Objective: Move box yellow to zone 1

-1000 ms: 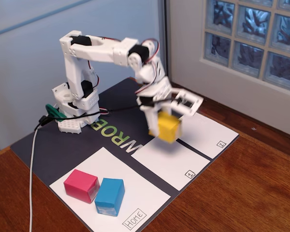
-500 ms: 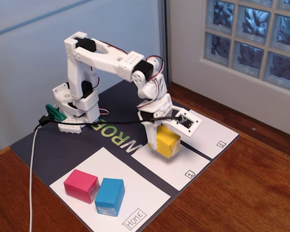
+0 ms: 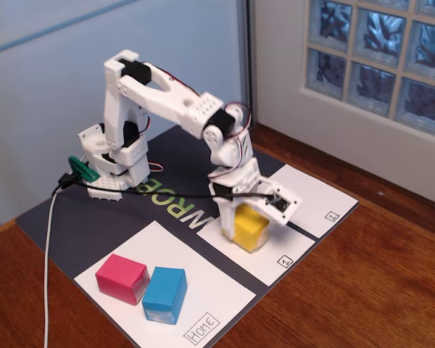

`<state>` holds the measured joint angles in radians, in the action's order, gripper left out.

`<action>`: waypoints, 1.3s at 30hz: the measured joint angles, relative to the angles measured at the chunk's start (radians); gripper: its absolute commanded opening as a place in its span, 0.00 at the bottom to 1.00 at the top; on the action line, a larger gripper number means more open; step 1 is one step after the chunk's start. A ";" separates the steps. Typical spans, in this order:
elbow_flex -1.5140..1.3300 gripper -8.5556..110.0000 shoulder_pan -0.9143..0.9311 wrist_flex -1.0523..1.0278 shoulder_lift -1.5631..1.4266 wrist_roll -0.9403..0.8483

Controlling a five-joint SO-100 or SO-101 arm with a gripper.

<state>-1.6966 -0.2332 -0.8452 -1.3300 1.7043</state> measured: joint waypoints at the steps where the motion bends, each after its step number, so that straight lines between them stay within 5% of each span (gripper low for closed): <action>1: -0.002 0.07 0.000 0.008 0.002 0.000; 12: -0.021 0.08 -0.028 0.097 0.021 0.025; 28: -0.031 0.39 -0.043 0.123 0.029 0.031; 39: -0.032 0.41 -0.038 0.123 -0.009 0.058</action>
<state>-1.7288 -0.2715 -0.7225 -1.3392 1.7625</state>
